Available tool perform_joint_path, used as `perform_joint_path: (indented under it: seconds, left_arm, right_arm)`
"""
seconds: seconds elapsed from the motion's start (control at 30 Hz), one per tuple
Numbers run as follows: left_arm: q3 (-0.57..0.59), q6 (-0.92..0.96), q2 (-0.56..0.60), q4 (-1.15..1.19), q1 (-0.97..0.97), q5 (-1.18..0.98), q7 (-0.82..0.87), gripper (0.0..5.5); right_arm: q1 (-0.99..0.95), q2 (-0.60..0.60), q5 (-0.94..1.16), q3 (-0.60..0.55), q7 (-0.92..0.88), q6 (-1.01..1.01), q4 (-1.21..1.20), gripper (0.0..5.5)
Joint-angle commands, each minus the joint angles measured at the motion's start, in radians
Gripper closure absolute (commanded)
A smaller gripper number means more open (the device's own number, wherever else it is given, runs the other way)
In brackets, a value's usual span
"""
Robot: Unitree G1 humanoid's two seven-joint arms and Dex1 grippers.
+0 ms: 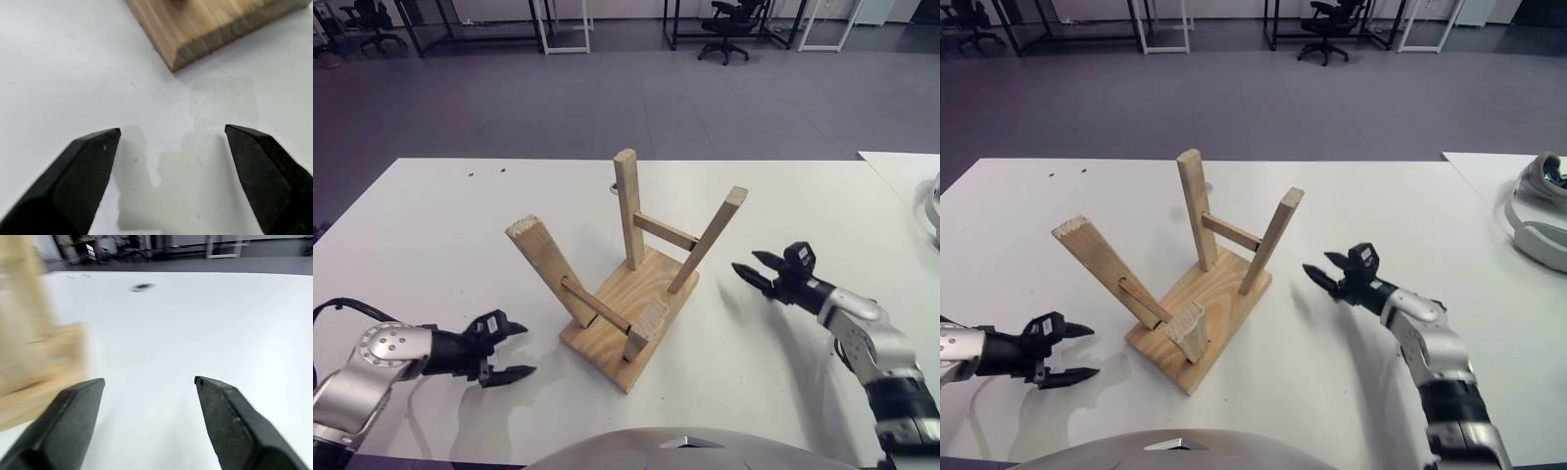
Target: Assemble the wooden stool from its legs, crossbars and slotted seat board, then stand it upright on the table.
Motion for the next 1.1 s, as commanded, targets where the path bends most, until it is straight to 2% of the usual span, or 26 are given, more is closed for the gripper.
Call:
perform_joint_path:
  seconds: [0.03,0.17,0.27,0.33,0.4,0.5,0.6,0.77,0.97,1.1]
  left_arm:
    - [-0.140,-0.040,-0.173,0.066,-0.117,0.135,0.149,1.56]
    - [-0.159,-0.063,-0.295,0.168,-0.181,0.173,0.275,1.56]
    - [-0.161,-0.069,-0.411,0.278,-0.274,0.217,0.425,1.56]
    - [-0.146,-0.090,-0.537,0.358,-0.340,0.219,0.561,1.56]
    - [-0.125,-0.103,-0.575,0.364,-0.342,0.205,0.599,1.56]
    - [-0.051,-0.147,-0.512,0.333,-0.291,0.202,0.607,1.56]
    - [0.003,-0.149,-0.421,0.220,-0.165,0.191,0.545,1.56]
    - [-0.025,-0.070,-0.358,0.063,-0.053,0.188,0.463,1.56]
    - [-0.135,0.117,-0.404,-0.141,-0.061,0.117,0.414,1.56]
    - [-0.053,0.303,-0.371,-0.349,-0.090,-0.075,0.346,1.56]
  right_arm:
    - [-0.252,0.125,-0.208,0.147,0.040,-0.174,0.432,2.06]
    - [-0.219,0.156,-0.209,0.157,0.191,-0.253,0.478,2.06]
    - [0.008,0.095,-0.102,0.120,0.267,-0.161,0.157,2.06]
    - [0.180,0.089,-0.070,0.076,0.168,-0.122,-0.081,2.06]
    - [0.302,0.113,-0.037,0.047,0.067,-0.065,-0.289,2.06]
    - [0.381,0.156,-0.087,-0.021,-0.136,-0.015,-0.429,2.06]
    - [0.482,0.127,-0.180,-0.010,-0.229,0.047,-0.516,2.06]
    - [0.635,0.131,-0.198,0.052,-0.267,0.181,-0.713,2.06]
    - [0.539,0.183,-0.106,0.115,-0.233,0.265,-0.805,2.06]
    - [0.514,0.155,0.087,0.056,-0.175,0.398,-1.009,2.06]
